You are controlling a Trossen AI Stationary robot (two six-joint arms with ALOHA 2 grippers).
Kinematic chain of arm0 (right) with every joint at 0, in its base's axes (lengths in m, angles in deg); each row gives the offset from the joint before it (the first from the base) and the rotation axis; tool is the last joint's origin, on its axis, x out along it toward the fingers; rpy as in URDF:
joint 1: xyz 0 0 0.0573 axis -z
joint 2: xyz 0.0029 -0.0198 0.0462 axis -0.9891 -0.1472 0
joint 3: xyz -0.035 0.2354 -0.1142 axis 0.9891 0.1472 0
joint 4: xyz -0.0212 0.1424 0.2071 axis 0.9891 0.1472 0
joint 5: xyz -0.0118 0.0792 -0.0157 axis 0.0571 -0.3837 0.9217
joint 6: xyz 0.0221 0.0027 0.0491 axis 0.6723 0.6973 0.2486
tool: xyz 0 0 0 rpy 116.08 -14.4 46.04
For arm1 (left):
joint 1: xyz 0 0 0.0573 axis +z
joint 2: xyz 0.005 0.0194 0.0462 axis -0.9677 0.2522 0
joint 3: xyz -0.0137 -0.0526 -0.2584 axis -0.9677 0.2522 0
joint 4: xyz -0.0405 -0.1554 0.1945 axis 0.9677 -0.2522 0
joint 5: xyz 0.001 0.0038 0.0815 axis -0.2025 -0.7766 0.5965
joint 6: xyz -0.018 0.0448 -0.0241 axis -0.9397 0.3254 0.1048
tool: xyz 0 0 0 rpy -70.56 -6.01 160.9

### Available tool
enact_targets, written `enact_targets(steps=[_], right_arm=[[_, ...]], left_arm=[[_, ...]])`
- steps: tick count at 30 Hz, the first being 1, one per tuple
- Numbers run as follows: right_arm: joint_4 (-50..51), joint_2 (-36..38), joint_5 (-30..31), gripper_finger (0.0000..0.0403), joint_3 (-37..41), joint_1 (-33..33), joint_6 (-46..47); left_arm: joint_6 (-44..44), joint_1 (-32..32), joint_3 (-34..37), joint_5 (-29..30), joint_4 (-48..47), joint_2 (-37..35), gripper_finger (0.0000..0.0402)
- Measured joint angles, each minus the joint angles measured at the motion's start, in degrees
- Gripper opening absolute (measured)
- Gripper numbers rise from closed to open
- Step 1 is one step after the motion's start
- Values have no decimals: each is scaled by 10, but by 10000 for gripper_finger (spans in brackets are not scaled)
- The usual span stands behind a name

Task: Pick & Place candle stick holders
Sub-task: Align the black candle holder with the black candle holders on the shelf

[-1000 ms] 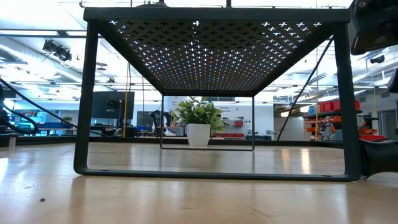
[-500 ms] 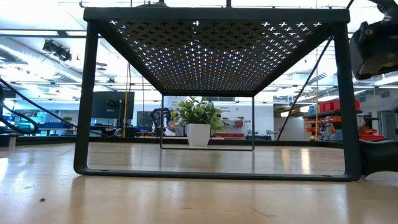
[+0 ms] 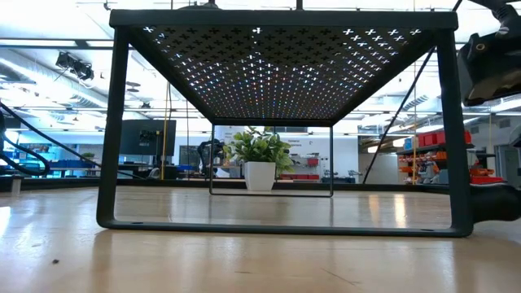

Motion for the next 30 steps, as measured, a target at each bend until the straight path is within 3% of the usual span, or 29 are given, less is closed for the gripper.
enact_targets(steps=[14, 25, 30], right_arm=[[18, 35, -35, 4, 2, -8, -10], [75, 89, -4, 4, 1, -32, 35], [112, 138, 50, 1, 1, -50, 66]], left_arm=[[-1, 0, 0, 0, 0, 0, 170], [0, 0, 0, 0, 0, 0, 170], [0, 0, 0, 0, 0, 0, 170]])
